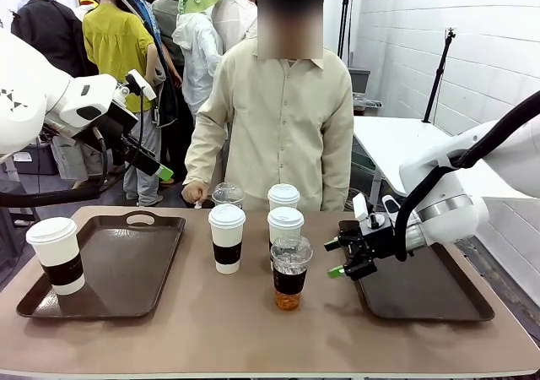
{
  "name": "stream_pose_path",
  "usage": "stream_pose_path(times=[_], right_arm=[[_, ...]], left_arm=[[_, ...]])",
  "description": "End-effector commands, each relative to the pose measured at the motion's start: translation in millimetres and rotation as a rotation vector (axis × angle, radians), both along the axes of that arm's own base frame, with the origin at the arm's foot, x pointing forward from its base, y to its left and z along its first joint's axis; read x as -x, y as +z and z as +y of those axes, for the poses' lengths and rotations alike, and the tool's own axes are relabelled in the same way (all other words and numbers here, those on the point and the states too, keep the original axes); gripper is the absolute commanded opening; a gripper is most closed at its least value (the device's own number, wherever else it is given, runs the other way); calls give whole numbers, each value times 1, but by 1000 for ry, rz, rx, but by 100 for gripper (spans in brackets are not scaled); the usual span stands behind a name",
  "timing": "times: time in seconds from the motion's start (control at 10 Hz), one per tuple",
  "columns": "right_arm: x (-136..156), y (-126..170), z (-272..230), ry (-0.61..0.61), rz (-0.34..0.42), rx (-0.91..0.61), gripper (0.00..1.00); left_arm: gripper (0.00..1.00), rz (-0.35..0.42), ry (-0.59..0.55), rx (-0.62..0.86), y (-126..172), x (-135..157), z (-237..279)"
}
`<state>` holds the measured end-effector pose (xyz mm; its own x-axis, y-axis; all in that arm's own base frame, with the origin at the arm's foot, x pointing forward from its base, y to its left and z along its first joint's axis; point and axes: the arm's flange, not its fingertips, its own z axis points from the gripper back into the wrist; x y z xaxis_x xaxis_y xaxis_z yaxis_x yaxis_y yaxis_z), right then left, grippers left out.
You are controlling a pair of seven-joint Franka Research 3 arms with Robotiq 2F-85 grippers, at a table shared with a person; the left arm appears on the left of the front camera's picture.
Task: Distribute the coffee onto the tray.
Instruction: Pick up one iced Americano and place it on the right Handle tray.
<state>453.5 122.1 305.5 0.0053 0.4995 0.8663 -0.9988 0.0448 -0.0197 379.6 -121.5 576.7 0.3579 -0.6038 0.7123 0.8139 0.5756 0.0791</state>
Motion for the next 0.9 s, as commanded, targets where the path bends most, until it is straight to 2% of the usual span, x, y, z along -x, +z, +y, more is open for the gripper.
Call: stream_pose_path(times=[0.0, 0.8], right_arm=[[-7, -10, 10, 30, -5, -60, 100], [-4, -27, 34, 94, 37, -148, 100]], left_arm=[[100, 3, 0, 4, -1, 0, 1], [100, 3, 0, 4, -1, 0, 1]])
